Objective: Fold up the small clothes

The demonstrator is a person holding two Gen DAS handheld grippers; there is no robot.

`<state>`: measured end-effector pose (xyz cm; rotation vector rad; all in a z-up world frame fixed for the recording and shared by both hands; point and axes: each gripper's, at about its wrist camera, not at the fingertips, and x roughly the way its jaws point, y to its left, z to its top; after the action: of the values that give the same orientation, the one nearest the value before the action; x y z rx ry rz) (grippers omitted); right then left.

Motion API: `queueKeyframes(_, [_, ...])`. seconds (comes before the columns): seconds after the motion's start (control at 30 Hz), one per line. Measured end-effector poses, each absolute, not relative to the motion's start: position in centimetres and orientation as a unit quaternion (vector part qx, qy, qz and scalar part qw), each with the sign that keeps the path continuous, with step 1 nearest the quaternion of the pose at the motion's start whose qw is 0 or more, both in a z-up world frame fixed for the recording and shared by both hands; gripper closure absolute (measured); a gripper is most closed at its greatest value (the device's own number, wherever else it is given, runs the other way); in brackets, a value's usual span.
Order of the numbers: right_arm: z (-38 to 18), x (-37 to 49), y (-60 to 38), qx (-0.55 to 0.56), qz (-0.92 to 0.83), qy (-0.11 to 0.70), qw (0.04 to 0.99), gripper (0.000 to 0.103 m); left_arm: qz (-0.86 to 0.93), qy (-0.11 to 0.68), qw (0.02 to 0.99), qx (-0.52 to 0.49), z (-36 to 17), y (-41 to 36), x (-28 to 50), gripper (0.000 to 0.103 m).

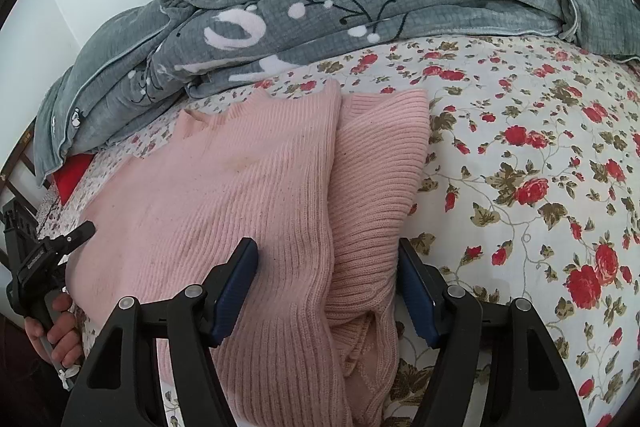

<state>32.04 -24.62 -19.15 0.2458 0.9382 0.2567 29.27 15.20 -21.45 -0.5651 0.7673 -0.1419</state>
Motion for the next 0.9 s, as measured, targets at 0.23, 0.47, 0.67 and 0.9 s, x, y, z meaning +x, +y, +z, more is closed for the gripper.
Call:
queueKeyframes(0.23, [-18.8, 31.6, -25.4, 0.142, 0.128, 0.432, 0.881, 0.074, -0.089, 0.353, 0.872, -0.327, -21.9, 16.8, 29.3, 0.069])
queueKeyframes(0.47, [-19.1, 31.9, -26.0, 0.169, 0.145, 0.439, 0.871, 0.064, -0.098, 0.365, 0.856, -0.352, -22.6, 17.2, 29.8, 0.06])
queueKeyframes(0.67, [-19.9, 32.7, -26.3, 0.2, 0.16, 0.452, 0.855, 0.056, -0.105, 0.373, 0.851, -0.355, -22.7, 16.7, 30.4, 0.048])
queueKeyframes(0.9, [-19.3, 32.1, -26.2, 0.185, 0.157, 0.436, 0.867, 0.078, -0.083, 0.372, 0.855, -0.352, -22.5, 16.7, 30.3, 0.07])
